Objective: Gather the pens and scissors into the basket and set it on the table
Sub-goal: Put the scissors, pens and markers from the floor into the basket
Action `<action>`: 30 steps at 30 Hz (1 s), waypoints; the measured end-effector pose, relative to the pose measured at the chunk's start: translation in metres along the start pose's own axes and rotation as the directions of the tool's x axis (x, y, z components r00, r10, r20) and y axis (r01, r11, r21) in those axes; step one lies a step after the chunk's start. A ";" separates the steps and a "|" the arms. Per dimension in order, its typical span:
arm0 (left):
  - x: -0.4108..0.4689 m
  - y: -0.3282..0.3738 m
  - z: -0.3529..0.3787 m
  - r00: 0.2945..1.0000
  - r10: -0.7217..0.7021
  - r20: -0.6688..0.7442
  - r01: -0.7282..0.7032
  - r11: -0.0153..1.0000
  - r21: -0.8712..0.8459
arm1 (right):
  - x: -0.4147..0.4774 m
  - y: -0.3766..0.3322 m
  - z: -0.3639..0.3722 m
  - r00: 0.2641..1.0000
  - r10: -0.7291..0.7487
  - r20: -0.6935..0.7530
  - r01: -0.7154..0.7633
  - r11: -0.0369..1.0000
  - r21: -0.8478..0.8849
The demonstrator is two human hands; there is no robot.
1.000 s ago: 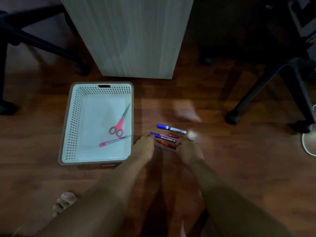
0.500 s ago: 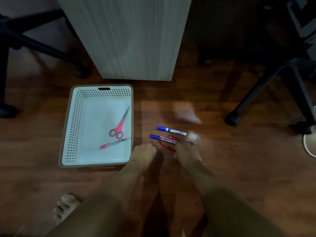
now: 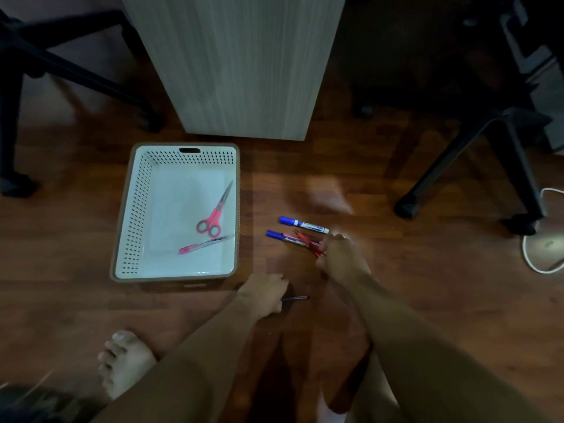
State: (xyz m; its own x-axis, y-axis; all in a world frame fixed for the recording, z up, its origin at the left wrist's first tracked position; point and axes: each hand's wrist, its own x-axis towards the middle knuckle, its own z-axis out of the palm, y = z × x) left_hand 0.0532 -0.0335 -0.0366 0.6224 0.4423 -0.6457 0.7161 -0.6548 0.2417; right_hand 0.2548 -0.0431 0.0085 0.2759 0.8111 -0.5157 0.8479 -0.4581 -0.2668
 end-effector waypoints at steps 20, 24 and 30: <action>-0.056 -0.118 -0.088 0.614 -0.773 -0.163 -0.047 0.170 -0.984 | 0.013 -0.143 -0.015 0.992 0.017 -0.129 0.054 0.847 0.529; -0.069 -0.143 -0.064 0.511 -0.857 0.062 0.074 -0.027 -0.997 | 0.001 -0.168 0.005 0.993 -0.119 0.012 0.101 0.890 0.444; -0.069 -0.145 -0.039 0.481 -0.872 0.091 0.135 -0.029 -0.990 | -0.002 -0.168 0.014 0.982 -0.188 0.002 0.172 0.905 0.390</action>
State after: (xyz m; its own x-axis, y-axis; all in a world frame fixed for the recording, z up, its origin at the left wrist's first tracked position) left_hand -0.0807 0.0547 0.0010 -0.3541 0.7278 -0.5873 0.3759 0.6858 0.6233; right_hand 0.1055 0.0272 0.0425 0.1110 0.8818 -0.4585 0.6381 -0.4169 -0.6473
